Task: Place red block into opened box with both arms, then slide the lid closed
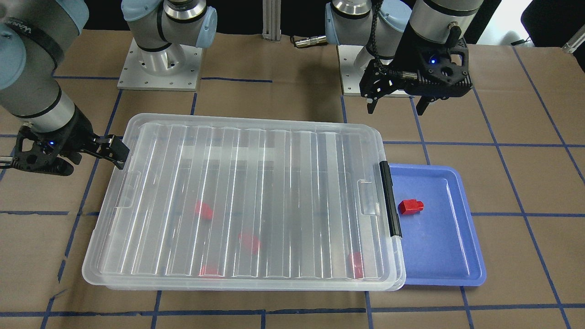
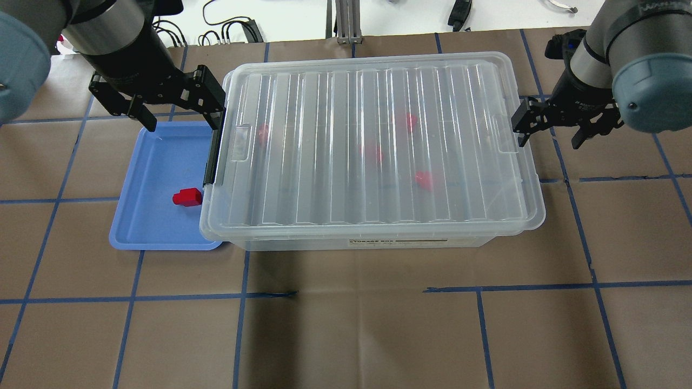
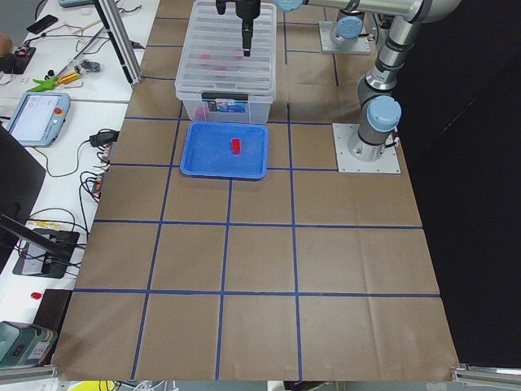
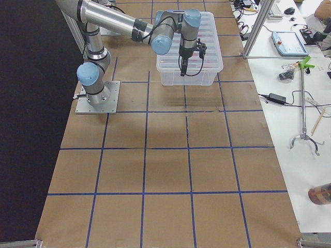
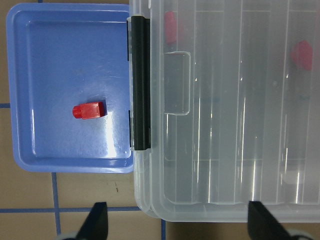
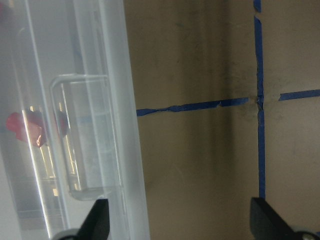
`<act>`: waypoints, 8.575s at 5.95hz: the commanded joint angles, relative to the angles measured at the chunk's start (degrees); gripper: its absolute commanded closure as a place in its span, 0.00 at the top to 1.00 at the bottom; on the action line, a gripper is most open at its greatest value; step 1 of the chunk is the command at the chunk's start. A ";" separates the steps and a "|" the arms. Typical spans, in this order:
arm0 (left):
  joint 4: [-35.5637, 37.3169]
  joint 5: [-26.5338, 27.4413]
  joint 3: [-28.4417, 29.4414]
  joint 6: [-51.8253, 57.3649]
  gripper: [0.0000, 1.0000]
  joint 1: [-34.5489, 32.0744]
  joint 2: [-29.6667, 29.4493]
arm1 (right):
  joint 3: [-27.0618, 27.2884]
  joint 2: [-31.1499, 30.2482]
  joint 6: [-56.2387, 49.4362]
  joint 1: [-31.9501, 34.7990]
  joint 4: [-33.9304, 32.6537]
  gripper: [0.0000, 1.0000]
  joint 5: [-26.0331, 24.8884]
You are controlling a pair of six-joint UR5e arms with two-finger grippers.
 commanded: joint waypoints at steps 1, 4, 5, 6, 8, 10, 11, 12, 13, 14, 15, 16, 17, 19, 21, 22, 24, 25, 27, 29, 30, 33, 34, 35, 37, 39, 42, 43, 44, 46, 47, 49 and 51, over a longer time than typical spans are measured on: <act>-0.04 0.00 -0.08 0.00 0.98 0.00 0.15 | 1.71 0.08 -0.05 -0.01 -0.48 1.00 0.00; 0.58 0.00 0.00 0.00 0.98 0.00 -0.38 | 1.99 1.12 -2.84 -0.09 -1.96 1.00 -1.49; 0.58 0.00 -0.08 0.00 0.98 0.00 -0.29 | 2.08 1.22 -3.82 -0.09 -3.72 1.00 -2.88; 0.58 0.00 -0.08 0.00 0.98 0.00 -0.38 | 1.99 1.22 -4.78 -0.18 -3.82 1.00 -4.29; 0.75 -0.09 0.00 0.00 0.98 0.00 -0.73 | 1.99 1.31 -8.02 -3.41 -3.82 1.00 -4.13; 0.75 -0.09 -0.08 0.09 0.98 0.00 -0.46 | 1.99 1.31 -10.06 -6.32 -3.82 1.00 -4.22; 0.75 -0.09 -0.17 1.48 0.98 0.00 -0.20 | 1.99 1.31 -12.42 -7.90 -3.82 1.00 -4.22; 0.75 -0.35 -0.35 2.62 0.98 0.09 0.58 | 1.90 1.31 -14.27 -9.48 -3.82 1.00 -4.22; 0.58 0.17 -0.44 9.77 0.98 0.35 0.76 | 1.82 1.31 -16.11 -10.80 -3.91 1.00 -4.30; 0.75 0.00 -0.26 16.98 0.98 1.31 0.59 | 1.81 1.31 -18.66 -12.82 -3.91 1.00 -4.22; 0.06 0.26 -0.70 24.27 0.97 1.49 0.42 | 1.81 1.31 -21.46 -14.06 -6.69 1.00 -4.39; 1.01 0.00 -3.14 31.74 0.97 3.41 -0.11 | 1.81 1.31 -23.06 -14.94 -7.68 1.00 -5.87; 5.10 -0.09 -5.95 38.17 0.97 7.78 -0.55 | 1.81 1.31 -23.68 -17.38 -7.69 1.00 -5.80; 10.91 -0.09 -11.05 58.45 0.97 10.98 -2.12 | 1.81 1.31 -25.27 -19.42 -7.78 1.00 -5.89; 19.59 0.00 -15.62 75.86 0.97 14.48 -6.33 | 1.81 1.22 -25.19 -20.39 -8.04 1.00 -5.97; 24.78 0.00 -18.08 83.68 0.97 14.94 -7.31 | 1.55 0.52 -24.75 -20.40 -7.95 1.00 -6.23; 28.77 -0.70 -19.95 95.82 0.97 16.69 -11.95 | -1.06 -2.28 -18.90 -19.17 -2.20 1.00 -5.45; 29.22 -0.70 -19.95 97.45 0.97 16.79 -13.46 | -5.18 -3.08 -13.98 -15.25 4.20 1.00 -5.27; 31.32 -0.70 -20.30 97.82 0.97 17.58 -18.72 | -15.62 -3.35 -0.12 -4.02 17.74 1.00 -5.01; 34.13 -0.79 -21.87 98.00 0.97 17.58 -20.76 | -19.71 -3.35 11.59 6.01 23.32 1.00 0.07; 37.63 -0.79 -22.66 98.43 0.97 17.49 -22.33 | -19.54 -3.35 13.56 10.06 23.42 1.00 1.57; 38.80 -0.70 -22.85 100.28 0.17 17.14 -22.53 | -19.37 -3.35 16.56 12.56 23.51 1.00 3.61; 38.72 -0.44 -22.76 100.11 0.06 16.96 -21.48 | -19.28 -3.44 16.65 12.74 23.51 1.00 3.61; 37.76 -0.18 -21.98 100.11 0.03 16.53 -19.90 | -19.28 -3.44 16.56 12.74 23.51 1.00 3.43; 26.06 -0.53 -18.05 99.58 0.03 16.35 -12.28 | -19.28 -3.44 16.65 12.74 23.51 1.00 2.99; 11.10 -0.53 -10.23 97.75 0.00 13.73 -6.11 | -19.28 -3.44 16.65 12.74 23.51 1.00 2.90; 11.91 -1.93 -4.41 76.78 0.00 -3.27 -9.05 | -19.28 -3.53 16.56 12.83 23.60 1.00 2.82; 15.74 -1.15 -3.78 72.29 0.00 -8.82 -13.08 | -19.28 -3.44 16.56 13.44 23.60 1.00 2.29; 21.87 -1.75 -5.95 72.33 0.00 -9.66 -15.99 | -19.19 -3.35 16.65 14.14 23.43 1.00 1.33; 28.58 -1.32 -11.75 77.85 0.00 -8.36 -19.79 | -19.19 -3.00 16.48 14.15 23.16 1.00 1.32; 29.22 -1.93 -14.30 79.70 0.00 -4.78 -19.97 | -19.19 -2.65 16.13 14.06 22.99 1.00 1.15; 38.13 -2.98 -19.04 79.37 0.01 -4.57 -23.21 | -19.10 -2.47 15.51 13.88 22.90 1.00 1.06; 41.35 -3.69 -19.42 79.28 0.25 -5.01 -24.72 | -19.10 -2.39 15.51 13.53 22.81 1.00 1.06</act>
